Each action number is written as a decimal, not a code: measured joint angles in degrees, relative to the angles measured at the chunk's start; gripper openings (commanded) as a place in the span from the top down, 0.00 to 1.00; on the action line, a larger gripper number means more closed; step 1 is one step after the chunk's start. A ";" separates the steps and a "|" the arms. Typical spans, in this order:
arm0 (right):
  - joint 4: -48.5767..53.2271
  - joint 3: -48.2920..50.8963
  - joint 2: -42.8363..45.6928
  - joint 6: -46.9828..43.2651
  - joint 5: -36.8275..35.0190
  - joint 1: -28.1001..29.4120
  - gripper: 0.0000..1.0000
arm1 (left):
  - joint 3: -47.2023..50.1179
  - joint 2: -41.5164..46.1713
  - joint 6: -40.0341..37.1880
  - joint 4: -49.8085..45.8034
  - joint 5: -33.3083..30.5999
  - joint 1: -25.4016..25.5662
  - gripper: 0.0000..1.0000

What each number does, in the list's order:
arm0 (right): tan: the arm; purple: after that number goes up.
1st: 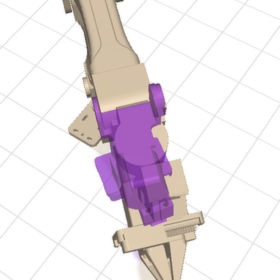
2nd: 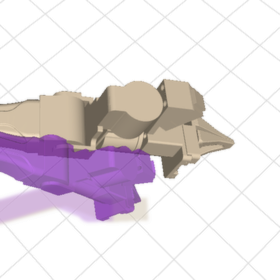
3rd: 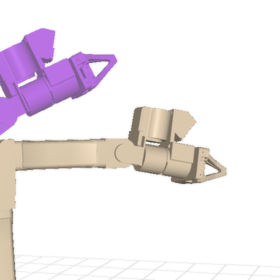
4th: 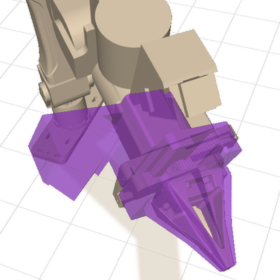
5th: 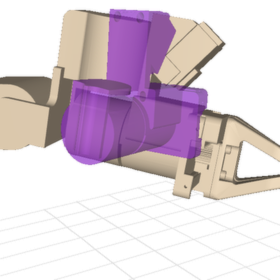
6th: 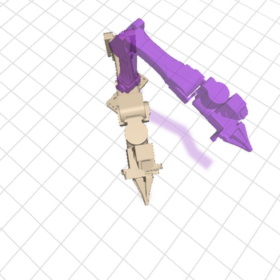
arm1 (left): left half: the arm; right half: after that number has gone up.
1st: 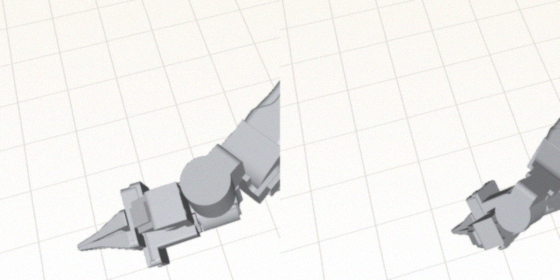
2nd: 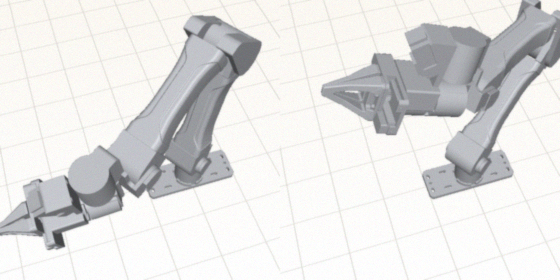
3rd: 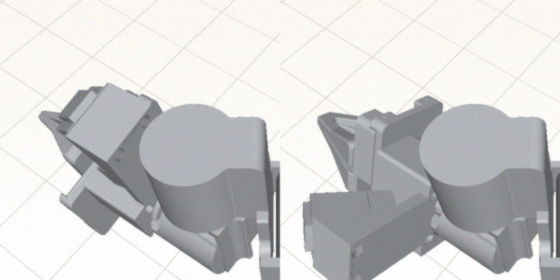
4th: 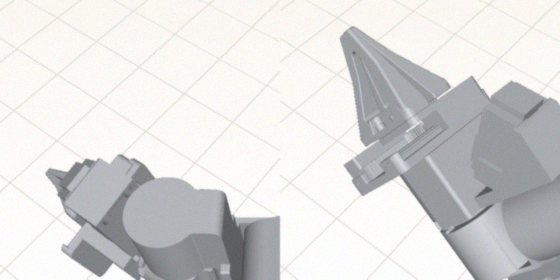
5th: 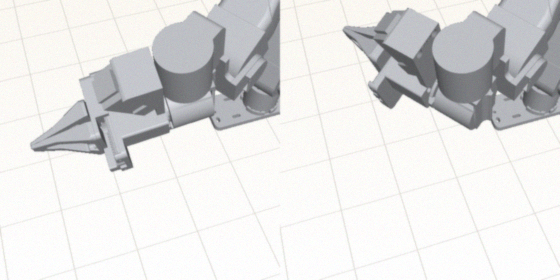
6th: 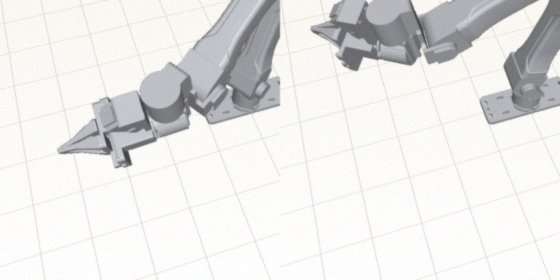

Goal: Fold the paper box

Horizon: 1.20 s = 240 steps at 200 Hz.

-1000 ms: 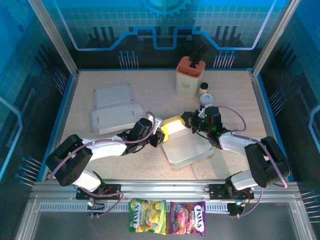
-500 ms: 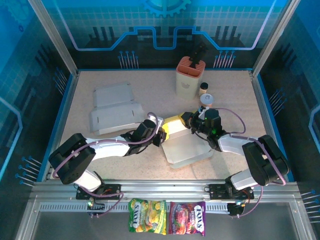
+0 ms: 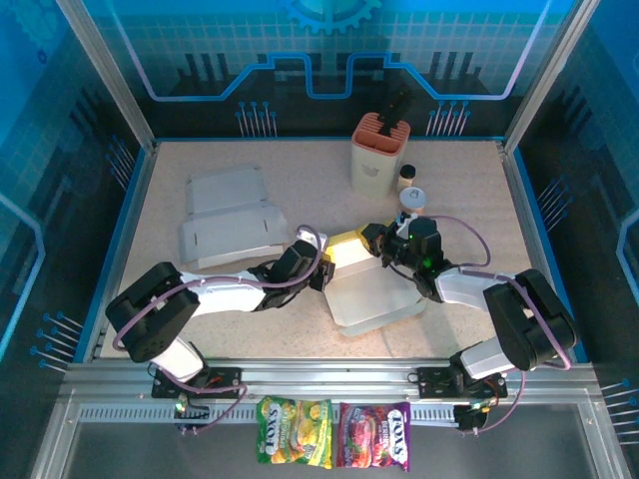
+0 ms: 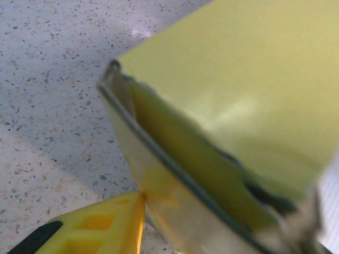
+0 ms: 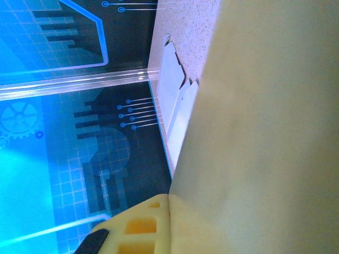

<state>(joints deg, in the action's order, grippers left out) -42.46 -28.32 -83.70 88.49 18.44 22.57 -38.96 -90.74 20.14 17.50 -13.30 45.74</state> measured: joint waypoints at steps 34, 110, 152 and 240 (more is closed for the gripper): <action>-0.39 0.04 -0.24 0.02 0.22 0.44 1.00 | -1.11 -1.46 0.98 0.07 -1.79 0.09 0.69; -0.48 0.02 -0.33 0.02 0.00 0.57 1.00 | -3.58 -3.19 3.78 -2.38 -6.23 1.44 0.76; -0.37 -0.09 -0.33 0.04 -0.42 0.72 1.00 | -6.99 -4.42 10.19 -8.17 -10.93 3.17 0.79; 1.66 -0.68 0.46 0.24 -5.20 2.95 1.00 | -16.13 -8.04 24.48 -22.77 -15.50 4.44 0.98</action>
<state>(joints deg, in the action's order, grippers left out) -40.80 -28.99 -83.24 88.73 13.23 25.52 -55.09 -98.78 44.62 -5.28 -28.80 50.17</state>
